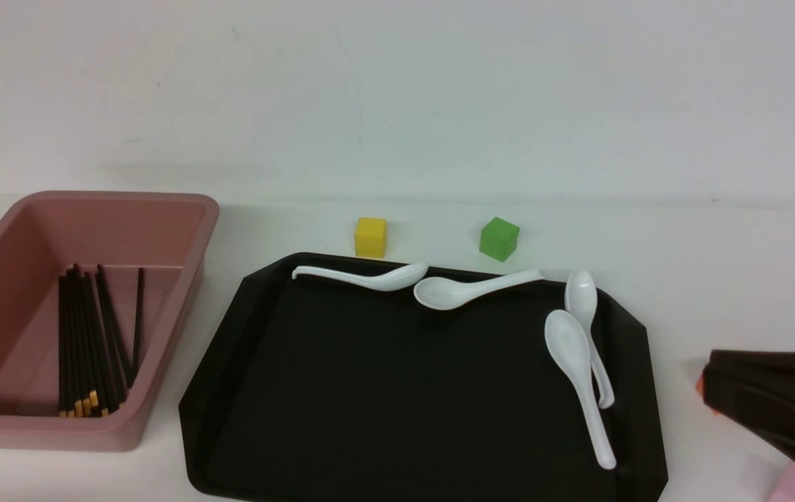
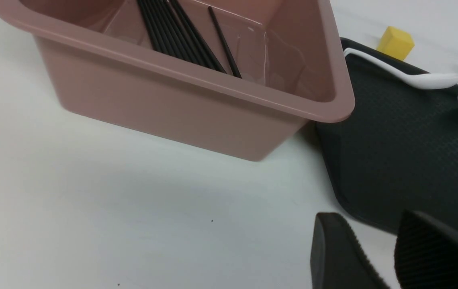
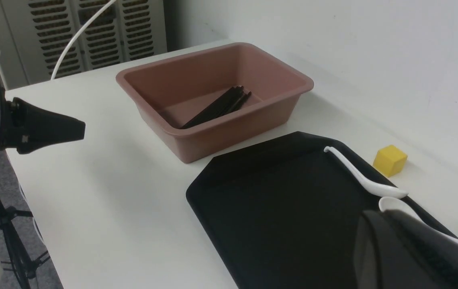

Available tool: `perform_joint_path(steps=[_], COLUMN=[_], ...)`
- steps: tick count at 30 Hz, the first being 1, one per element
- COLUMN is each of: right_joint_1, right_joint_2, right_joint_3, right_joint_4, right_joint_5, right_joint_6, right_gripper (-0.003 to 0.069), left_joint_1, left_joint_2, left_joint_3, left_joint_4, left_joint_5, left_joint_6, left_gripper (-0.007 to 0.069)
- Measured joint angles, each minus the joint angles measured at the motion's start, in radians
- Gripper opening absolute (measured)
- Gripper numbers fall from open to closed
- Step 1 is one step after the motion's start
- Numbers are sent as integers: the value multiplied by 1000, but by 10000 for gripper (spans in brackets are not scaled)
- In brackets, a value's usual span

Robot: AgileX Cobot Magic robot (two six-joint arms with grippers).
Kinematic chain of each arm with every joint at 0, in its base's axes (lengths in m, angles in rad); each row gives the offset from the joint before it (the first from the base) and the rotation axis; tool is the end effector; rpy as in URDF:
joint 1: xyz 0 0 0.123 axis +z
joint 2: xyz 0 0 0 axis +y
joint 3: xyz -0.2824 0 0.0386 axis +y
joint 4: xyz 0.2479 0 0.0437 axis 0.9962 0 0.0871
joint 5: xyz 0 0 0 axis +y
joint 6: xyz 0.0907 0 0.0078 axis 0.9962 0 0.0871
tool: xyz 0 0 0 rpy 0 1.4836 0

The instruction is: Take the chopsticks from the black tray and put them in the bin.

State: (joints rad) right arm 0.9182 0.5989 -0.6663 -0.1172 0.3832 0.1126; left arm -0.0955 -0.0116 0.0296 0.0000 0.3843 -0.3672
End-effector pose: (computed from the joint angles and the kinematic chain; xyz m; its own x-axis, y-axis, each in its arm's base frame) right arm 0.0770 0.0941 0.3539 -0.1391 -0.1758 -0.9746 -0.7674 0.6412 -0.0061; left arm 0.0521 -0.0050 0.1692 -0.3222 -0.3298 -0.8874 -0.0218 0.9397 -0.3413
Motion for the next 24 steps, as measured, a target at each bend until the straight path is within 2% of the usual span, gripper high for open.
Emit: perform_joint_path(steps=[10, 16, 24], right_joint_1=[10, -8, -384], right_joint_2=[-3, -62, -307], right_joint_3=[10, 95, 331], right_joint_4=[0, 1, 31], right_joint_5=[-2, -7, -8], right_joint_6=[0, 0, 0], right_gripper=[25, 30, 41], left_joint_1=[0, 0, 0], left_joint_2=[0, 0, 0], left_joint_3=[0, 0, 0], left_joint_4=[0, 0, 0], left_joint_5=[0, 0, 0], left_joint_6=[0, 0, 0], left_gripper=[239, 239, 239])
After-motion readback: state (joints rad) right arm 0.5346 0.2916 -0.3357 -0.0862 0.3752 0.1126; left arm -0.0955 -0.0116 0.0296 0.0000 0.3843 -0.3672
